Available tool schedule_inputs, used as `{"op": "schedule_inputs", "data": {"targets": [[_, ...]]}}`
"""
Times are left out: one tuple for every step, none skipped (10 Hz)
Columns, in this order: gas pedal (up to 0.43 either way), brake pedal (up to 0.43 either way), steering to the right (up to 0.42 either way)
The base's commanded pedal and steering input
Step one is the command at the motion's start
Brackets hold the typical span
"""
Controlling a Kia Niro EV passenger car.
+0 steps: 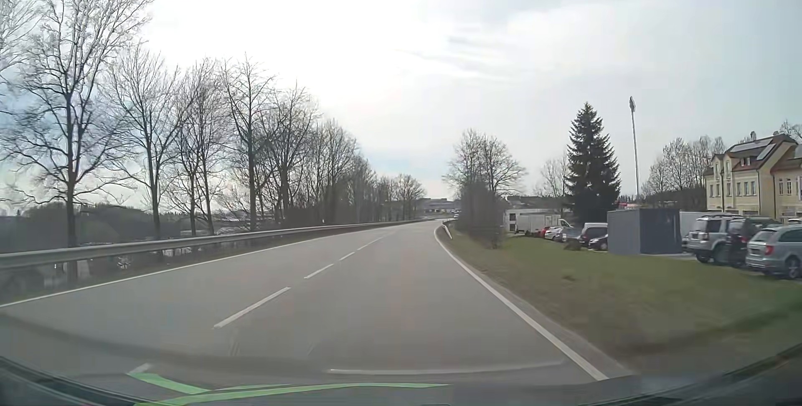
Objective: Follow the waypoints while adhering to traffic rules and regulations
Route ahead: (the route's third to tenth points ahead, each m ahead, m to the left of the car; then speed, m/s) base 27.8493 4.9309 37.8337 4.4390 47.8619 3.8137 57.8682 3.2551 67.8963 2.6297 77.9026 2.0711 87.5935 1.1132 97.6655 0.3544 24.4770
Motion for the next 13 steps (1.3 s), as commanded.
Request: {"op": "schedule_inputs", "data": {"targets": [[0.150, 0.000, 0.004], [0.150, 0.000, 0.004], [0.138, 0.000, 0.004], [0.138, 0.000, 0.005], [0.138, 0.000, 0.006], [0.138, 0.000, 0.006], [0.138, 0.000, 0.007], [0.138, 0.000, 0.007], [0.138, 0.000, 0.007], [0.138, 0.000, 0.007], [0.138, 0.000, 0.007], [0.138, 0.000, 0.007], [0.138, 0.000, 0.008]]}}
